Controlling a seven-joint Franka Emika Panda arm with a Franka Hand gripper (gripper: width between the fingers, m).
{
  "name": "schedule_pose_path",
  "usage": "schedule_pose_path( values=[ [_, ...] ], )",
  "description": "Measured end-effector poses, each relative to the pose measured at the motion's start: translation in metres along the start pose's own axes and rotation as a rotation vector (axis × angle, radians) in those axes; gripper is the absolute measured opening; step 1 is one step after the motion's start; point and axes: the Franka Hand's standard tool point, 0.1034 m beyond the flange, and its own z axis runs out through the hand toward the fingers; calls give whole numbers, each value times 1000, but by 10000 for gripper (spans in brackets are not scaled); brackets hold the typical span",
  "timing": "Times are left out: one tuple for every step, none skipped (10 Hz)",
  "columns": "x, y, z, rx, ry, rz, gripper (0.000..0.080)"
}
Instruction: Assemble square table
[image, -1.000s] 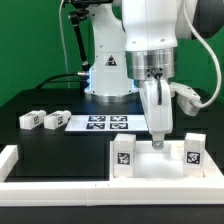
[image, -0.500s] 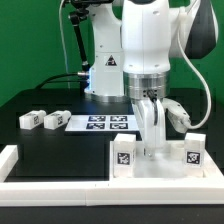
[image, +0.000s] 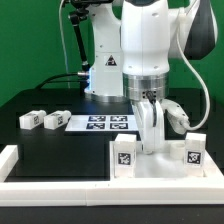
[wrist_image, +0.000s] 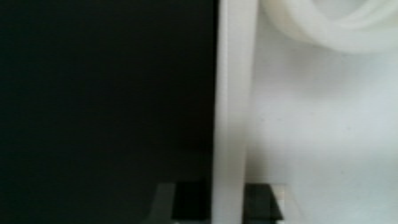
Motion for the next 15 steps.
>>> schedule_pose_path(
  values=[
    [0,0,0,0,0,0,64],
    [0,0,0,0,0,1,64],
    [0,0,0,0,0,1,64],
    [0,0,0,1,0,1,64],
    [0,0,0,1,0,1,64],
    [0,0,0,1,0,2,64],
    [2,1,0,3,2,-3,65],
    [11,8,-3,23,9,-43,65],
    [20,22,-4,24,18,-111,65],
    [31,35,-2,26,30,-145,64],
    [45,41,0,37,54,-266,64],
    [55,39,0,47,70,-379,64],
    [55,39,0,45,72,-431,64],
    [56,38,0,48,76,-458,64],
    [61,36,-2,52,86,-525,64]
  ],
)
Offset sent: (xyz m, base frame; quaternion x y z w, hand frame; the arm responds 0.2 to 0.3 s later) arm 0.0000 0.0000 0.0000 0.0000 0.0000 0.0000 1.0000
